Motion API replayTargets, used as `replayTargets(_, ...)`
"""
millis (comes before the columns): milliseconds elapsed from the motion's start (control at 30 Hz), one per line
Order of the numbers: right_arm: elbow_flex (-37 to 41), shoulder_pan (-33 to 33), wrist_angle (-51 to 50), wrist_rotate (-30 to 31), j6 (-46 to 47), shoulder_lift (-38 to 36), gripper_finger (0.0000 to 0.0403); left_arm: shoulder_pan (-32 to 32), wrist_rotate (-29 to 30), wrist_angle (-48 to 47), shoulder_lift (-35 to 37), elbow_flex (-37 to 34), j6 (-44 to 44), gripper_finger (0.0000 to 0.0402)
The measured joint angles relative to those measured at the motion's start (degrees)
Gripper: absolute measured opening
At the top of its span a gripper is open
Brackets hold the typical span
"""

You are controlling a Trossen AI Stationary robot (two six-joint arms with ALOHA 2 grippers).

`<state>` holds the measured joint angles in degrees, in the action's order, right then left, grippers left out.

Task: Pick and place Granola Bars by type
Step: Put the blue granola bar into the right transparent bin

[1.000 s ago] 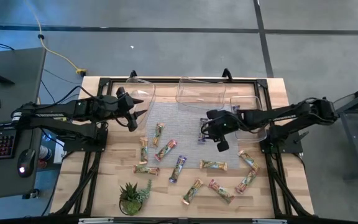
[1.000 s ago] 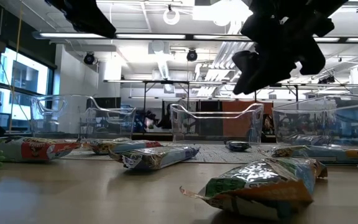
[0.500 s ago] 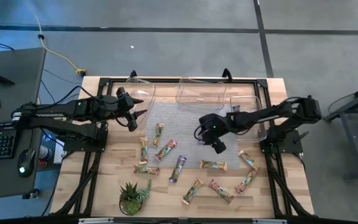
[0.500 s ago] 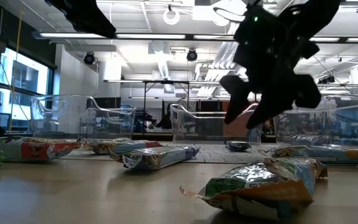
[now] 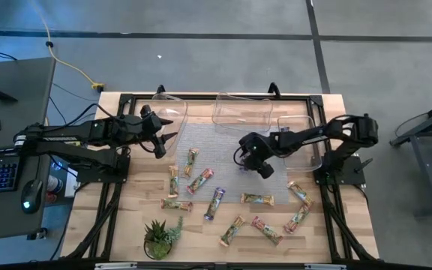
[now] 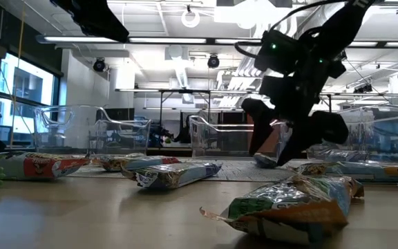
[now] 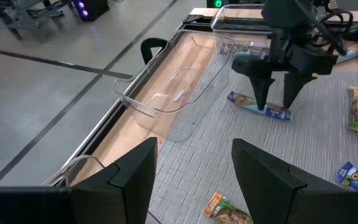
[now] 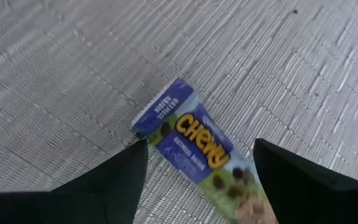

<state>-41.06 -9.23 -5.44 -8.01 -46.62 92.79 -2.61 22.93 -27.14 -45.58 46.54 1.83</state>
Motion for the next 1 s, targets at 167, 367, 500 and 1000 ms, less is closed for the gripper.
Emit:
replayTargets(167, -0.02, -1.81, 2.27, -3.32, -3.27, 2.16, 0.0275, 0.0, 0.01, 0.0, -0.01, 0.0, 0.0, 0.0202)
replayTargets(367, -0.02, -2.77, 4.12, -4.62, -3.38, 2.58, 0.0275, 0.0, 0.01, -0.02, 0.01, 0.0, 0.0, 0.0202)
replayTargets(500, -0.02, -3.2, 4.32, -4.96, -2.63, 2.6, 0.0275, 0.0, 0.01, 0.0, 0.01, 0.0, 0.0, 0.0202)
replayTargets(1000, -0.02, -3.28, 3.77, -5.27, 4.16, 2.67, 0.0194, 0.0, 0.02, 0.0, 0.01, 0.0, 0.0, 0.0202)
